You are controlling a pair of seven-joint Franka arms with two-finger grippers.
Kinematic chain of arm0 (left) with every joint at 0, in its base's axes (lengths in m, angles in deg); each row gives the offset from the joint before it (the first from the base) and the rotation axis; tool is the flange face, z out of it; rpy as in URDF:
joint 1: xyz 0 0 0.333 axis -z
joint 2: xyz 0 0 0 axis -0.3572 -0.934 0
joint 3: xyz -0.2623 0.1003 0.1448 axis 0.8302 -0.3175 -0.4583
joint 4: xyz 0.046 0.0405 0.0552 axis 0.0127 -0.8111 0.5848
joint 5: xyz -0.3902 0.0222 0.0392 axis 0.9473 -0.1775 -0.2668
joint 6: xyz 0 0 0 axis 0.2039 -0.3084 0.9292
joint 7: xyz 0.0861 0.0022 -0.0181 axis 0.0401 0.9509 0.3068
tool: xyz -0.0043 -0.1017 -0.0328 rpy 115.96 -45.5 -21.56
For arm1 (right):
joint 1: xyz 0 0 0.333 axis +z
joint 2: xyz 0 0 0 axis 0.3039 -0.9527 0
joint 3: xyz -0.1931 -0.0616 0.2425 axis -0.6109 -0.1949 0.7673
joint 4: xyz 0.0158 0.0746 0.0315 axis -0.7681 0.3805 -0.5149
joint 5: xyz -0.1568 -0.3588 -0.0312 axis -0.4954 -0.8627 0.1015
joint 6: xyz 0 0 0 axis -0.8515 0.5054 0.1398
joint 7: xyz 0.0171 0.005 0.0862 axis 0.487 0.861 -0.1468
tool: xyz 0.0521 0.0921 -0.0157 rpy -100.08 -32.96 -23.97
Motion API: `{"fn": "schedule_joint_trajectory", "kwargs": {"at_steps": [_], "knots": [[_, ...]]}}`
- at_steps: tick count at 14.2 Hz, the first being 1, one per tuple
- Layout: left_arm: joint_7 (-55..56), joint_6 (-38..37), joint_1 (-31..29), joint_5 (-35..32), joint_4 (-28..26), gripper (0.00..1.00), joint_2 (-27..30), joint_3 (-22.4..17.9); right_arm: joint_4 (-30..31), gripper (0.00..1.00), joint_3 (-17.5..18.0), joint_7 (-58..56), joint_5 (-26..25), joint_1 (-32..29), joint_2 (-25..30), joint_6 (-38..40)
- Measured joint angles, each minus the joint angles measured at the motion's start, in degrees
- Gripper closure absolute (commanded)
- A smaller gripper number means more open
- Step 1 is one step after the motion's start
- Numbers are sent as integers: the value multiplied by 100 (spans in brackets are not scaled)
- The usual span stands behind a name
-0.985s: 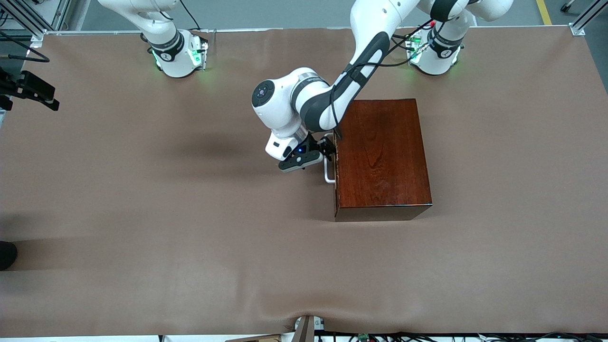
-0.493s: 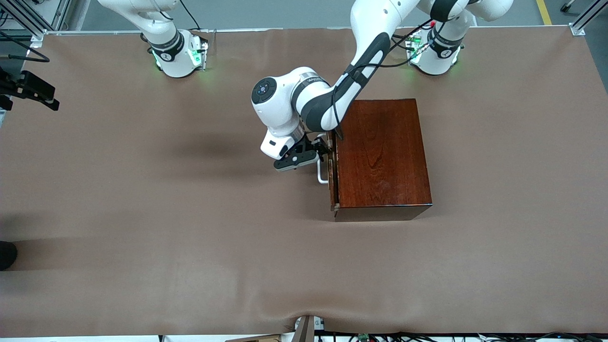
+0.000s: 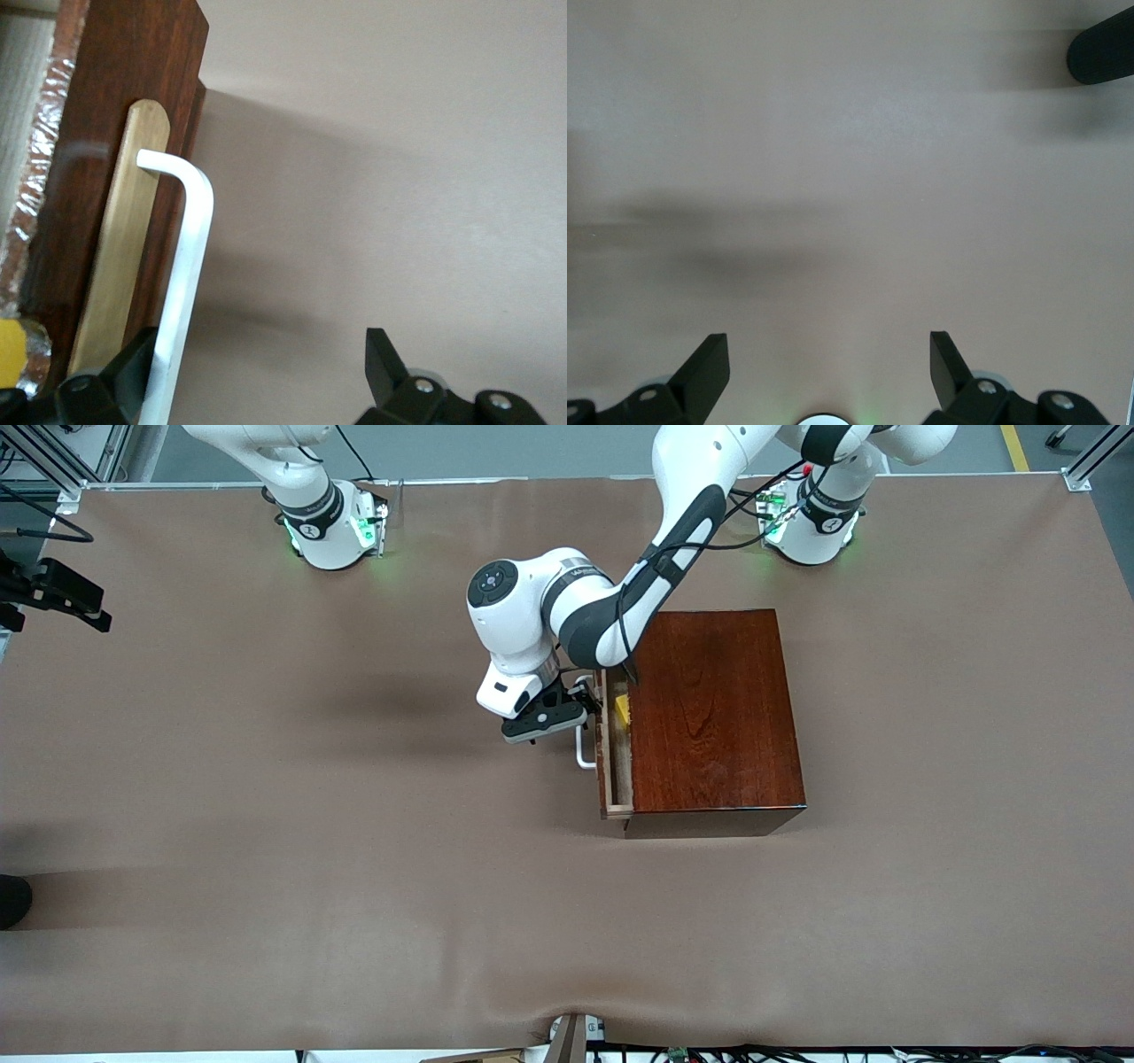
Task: Open drawer, take yellow block, close drawer
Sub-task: 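Pull the drawer open with the left gripper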
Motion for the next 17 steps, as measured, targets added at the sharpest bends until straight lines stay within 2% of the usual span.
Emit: {"fn": "schedule_joint_trajectory", "kwargs": {"at_steps": [11,15,17], "knots": [[377,821,61,-1,-77,0,26,-4,0,0,-2,0,-4,-9,-44,0],[462,1612,129,0,-75,0,-58,25,-7,0,-5,0,-4,-12,-59,0],[485,1748,155,0,-74,0,-93,24,-11,0,-6,0,-4,-13,-62,0]]}}
